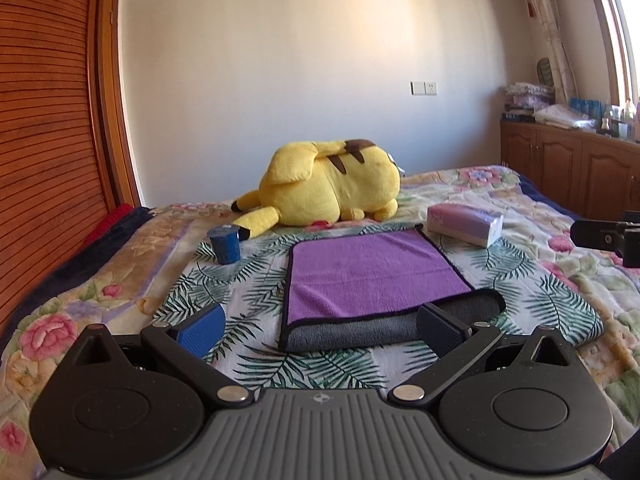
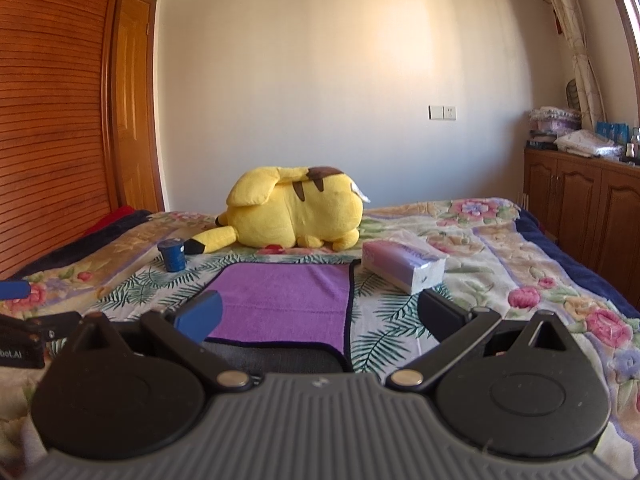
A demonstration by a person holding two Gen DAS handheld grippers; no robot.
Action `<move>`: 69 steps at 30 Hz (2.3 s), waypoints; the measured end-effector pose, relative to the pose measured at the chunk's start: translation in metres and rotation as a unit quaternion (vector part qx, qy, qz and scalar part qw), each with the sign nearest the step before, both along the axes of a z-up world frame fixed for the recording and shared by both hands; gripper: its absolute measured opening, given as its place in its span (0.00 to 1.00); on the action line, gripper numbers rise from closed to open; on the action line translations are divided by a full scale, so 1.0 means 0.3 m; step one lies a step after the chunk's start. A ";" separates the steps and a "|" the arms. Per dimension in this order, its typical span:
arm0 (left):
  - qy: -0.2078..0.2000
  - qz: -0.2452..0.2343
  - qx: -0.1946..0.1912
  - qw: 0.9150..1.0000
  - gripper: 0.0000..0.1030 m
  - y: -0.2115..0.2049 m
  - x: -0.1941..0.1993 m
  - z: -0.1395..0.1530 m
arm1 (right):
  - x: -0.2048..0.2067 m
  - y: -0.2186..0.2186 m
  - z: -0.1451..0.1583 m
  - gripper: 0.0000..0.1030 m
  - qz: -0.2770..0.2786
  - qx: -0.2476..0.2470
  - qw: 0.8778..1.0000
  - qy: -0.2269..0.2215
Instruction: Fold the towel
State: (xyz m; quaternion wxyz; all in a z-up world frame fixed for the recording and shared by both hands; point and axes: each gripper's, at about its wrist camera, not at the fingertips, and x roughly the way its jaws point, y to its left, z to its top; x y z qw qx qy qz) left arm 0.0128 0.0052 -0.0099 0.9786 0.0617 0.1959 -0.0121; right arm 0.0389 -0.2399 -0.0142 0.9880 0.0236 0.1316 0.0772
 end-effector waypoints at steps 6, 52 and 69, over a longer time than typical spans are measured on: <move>0.016 -0.004 0.002 1.000 0.84 -0.009 0.026 -0.015 | 0.021 0.014 -0.012 1.00 0.005 0.004 1.000 0.018; 0.072 -0.034 -0.012 0.997 0.74 0.068 0.354 -0.064 | 0.309 0.067 -0.101 0.85 0.050 -0.035 0.993 0.097; 0.120 -0.043 -0.008 0.992 0.66 0.114 0.495 -0.155 | 0.409 0.084 -0.148 0.85 0.065 -0.045 0.989 0.121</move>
